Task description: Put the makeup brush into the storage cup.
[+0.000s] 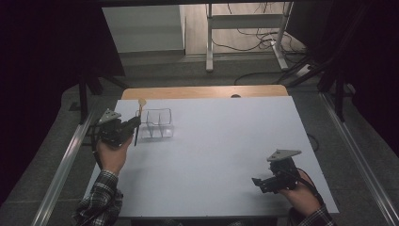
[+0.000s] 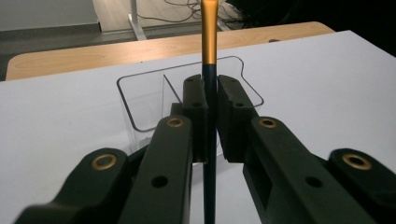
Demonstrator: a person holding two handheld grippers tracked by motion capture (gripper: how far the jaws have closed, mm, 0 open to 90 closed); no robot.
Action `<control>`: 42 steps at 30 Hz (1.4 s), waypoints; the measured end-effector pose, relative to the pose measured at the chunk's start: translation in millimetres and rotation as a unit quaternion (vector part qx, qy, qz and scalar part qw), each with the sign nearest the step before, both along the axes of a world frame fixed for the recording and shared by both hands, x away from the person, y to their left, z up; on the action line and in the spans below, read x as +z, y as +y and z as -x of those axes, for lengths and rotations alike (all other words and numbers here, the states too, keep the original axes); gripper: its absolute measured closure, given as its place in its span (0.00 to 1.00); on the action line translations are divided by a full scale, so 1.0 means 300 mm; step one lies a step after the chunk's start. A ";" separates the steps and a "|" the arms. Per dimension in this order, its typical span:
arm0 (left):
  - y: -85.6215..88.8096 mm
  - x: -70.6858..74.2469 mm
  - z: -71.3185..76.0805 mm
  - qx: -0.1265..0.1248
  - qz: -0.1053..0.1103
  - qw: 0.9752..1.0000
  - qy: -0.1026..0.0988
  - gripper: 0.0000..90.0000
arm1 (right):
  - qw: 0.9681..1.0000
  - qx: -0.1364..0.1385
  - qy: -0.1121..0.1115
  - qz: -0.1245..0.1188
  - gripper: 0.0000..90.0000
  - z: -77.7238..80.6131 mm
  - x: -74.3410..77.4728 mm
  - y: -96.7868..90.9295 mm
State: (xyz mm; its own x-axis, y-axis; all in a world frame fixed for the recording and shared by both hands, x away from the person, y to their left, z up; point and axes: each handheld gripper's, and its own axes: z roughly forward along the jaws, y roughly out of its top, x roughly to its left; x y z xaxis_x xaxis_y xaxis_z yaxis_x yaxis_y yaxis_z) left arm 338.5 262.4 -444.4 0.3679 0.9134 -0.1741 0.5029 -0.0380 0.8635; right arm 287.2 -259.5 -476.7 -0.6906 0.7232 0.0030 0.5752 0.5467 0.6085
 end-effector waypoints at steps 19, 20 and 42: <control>0.004 0.033 -0.057 0.004 0.005 1.000 -0.012 0.93 | 1.000 0.001 0.002 -0.001 0.02 -0.001 -0.001 0.000; 0.004 0.035 -0.059 0.003 0.005 1.000 -0.013 0.93 | 1.000 0.001 0.002 -0.001 0.02 0.000 -0.001 0.000; 0.013 0.065 -0.107 0.008 0.007 1.000 -0.024 0.93 | 1.000 0.004 0.006 -0.001 0.02 -0.001 -0.003 0.001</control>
State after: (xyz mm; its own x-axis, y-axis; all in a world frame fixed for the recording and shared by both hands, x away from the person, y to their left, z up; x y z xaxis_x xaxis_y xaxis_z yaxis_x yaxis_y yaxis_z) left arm 370.6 266.2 -424.9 0.3608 0.9171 -0.1694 0.4618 -0.0178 0.8868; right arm 287.6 -259.1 -477.5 -0.6963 0.7176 0.0116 0.5775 0.5507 0.6027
